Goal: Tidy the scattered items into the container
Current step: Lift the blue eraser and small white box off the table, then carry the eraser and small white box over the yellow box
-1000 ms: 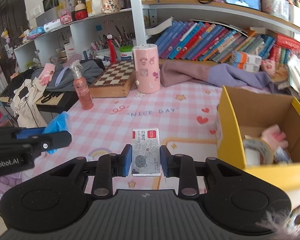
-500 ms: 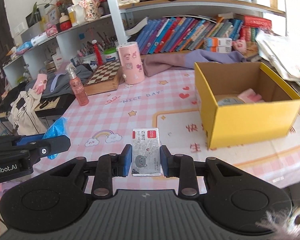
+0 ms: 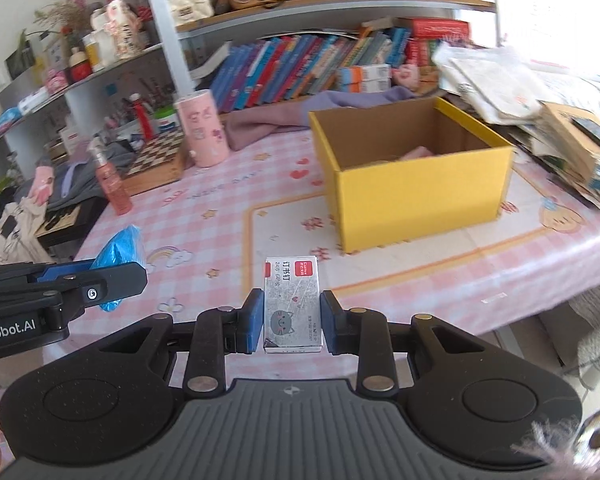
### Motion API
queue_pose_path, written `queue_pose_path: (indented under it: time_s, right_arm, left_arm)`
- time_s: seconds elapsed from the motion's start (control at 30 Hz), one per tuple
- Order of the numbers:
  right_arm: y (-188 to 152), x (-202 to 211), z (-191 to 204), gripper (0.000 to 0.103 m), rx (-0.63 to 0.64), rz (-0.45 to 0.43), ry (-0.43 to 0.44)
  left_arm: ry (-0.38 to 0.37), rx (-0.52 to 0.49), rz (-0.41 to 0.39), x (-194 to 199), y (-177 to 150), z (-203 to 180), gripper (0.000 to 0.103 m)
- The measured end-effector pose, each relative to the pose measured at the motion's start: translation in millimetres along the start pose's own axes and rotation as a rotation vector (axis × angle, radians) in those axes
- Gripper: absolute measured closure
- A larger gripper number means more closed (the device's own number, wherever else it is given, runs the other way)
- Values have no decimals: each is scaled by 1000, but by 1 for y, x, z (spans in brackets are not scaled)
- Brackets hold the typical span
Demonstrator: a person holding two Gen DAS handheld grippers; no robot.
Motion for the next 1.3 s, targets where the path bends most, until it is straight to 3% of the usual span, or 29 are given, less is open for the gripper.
queue_pose_path:
  time_s: [1.0,1.3]
  right_arm:
    - [7,6,-87,75,-95,8,-101]
    - [19,-5,-112,75,-88,30,-108]
  left_arm:
    - [-130,-83,54,-60,20,-77,72]
    - [-127,-66,64,-84,29,-91,72]
Point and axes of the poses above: each gripper's, at about its wrist camera, not at the fingertips, and x roughly against the way its jaws point, z to its left, y to its top, the point moved 8 cm from there along -x, roughly the way its jaws point, and after that the axes turned 5 degrees about -x, right-handed, at the moved point
